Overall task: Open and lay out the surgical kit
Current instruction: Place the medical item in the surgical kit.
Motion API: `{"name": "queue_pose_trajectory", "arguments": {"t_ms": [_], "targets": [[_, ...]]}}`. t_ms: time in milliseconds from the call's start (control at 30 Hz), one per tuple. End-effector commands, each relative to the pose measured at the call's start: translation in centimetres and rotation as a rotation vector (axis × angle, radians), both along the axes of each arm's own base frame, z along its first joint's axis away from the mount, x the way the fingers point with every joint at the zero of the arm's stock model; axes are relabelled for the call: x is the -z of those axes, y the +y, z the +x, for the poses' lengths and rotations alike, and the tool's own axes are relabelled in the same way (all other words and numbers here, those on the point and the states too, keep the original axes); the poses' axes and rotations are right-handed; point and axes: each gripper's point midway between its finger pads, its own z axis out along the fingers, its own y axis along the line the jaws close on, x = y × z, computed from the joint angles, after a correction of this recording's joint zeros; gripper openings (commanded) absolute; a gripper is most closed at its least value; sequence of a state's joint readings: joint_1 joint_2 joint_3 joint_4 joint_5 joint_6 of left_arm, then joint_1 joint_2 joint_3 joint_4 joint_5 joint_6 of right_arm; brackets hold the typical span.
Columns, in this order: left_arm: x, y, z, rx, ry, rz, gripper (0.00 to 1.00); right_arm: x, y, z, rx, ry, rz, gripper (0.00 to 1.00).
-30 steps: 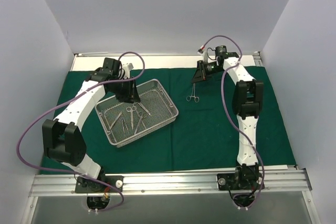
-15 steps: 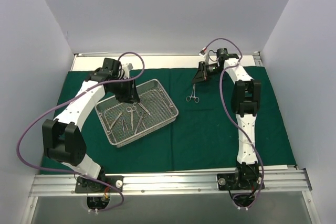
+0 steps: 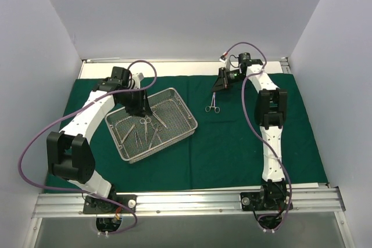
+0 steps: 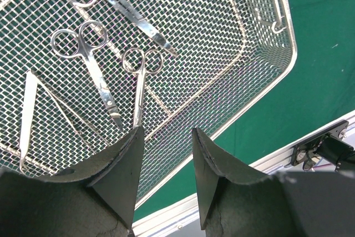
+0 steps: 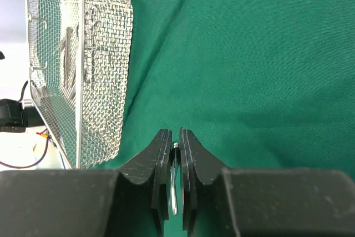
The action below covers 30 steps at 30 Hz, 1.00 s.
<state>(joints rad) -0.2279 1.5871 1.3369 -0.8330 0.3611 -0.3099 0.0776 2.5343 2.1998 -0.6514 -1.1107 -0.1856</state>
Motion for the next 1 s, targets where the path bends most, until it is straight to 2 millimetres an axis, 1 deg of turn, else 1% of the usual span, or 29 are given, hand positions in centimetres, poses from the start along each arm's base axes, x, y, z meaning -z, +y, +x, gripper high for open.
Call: {"name": "queue_pose_trajectory", "arguments": {"t_ms": [0, 300, 500, 533, 600, 700, 733, 767, 800, 833, 867, 900, 933, 967], "targets": [[-0.9, 0.1, 0.7, -0.008, -0.043, -0.027, 0.49, 1.2, 0.4, 0.6, 0.0, -0.017, -0.051, 0.03], [-0.4, 0.6, 0.3, -0.019, -0.025, -0.029, 0.49, 2.1, 0.7, 1.3, 0.012, -0.034, -0.104, 0.08], [-0.3, 0.8, 0.4, -0.021, -0.024, -0.028, 0.49, 2.6, 1.0, 1.6, 0.017, -0.032, -0.111, 0.17], [-0.2, 0.8, 0.4, -0.021, -0.02, -0.029, 0.49, 2.7, 1.1, 1.6, 0.022, -0.026, -0.11, 0.21], [-0.1, 0.9, 0.4, -0.024, -0.017, -0.029, 0.49, 2.7, 1.1, 2.0, 0.031, -0.031, -0.112, 0.24], [-0.2, 0.9, 0.5, -0.023, -0.018, -0.03, 0.49, 2.4, 0.8, 2.9, 0.067, -0.044, -0.134, 0.34], [-0.2, 1.0, 0.5, -0.024, -0.019, -0.028, 0.49, 2.1, 0.6, 3.3, 0.081, -0.053, -0.144, 0.5], [-0.2, 1.0, 0.5, -0.025, -0.02, -0.027, 0.49, 1.2, 0.6, 3.9, 0.101, -0.069, -0.133, 0.52], [-0.2, 1.1, 0.6, -0.027, -0.021, -0.024, 0.49, 0.8, 0.5, 4.3, 0.119, -0.077, -0.129, 0.59], [-0.3, 1.2, 0.6, -0.03, -0.023, -0.022, 0.49, 0.4, 0.4, 4.8, 0.14, -0.088, -0.133, 0.7], [-0.2, 1.2, 0.7, -0.03, -0.023, -0.021, 0.49, -0.9, 0.5, 5.6, 0.163, -0.117, -0.118, 0.73], [-0.2, 1.2, 0.7, -0.03, -0.02, -0.02, 0.49, -1.4, 0.4, 6.2, 0.184, -0.13, -0.12, 0.76], [-0.2, 1.2, 0.7, -0.033, -0.018, -0.02, 0.49, -2.0, 0.4, 6.7, 0.203, -0.138, -0.116, 0.82], [-0.3, 1.2, 0.7, -0.033, -0.018, -0.02, 0.49, -3.3, 0.4, 7.6, 0.22, -0.174, -0.096, 0.87]]}}
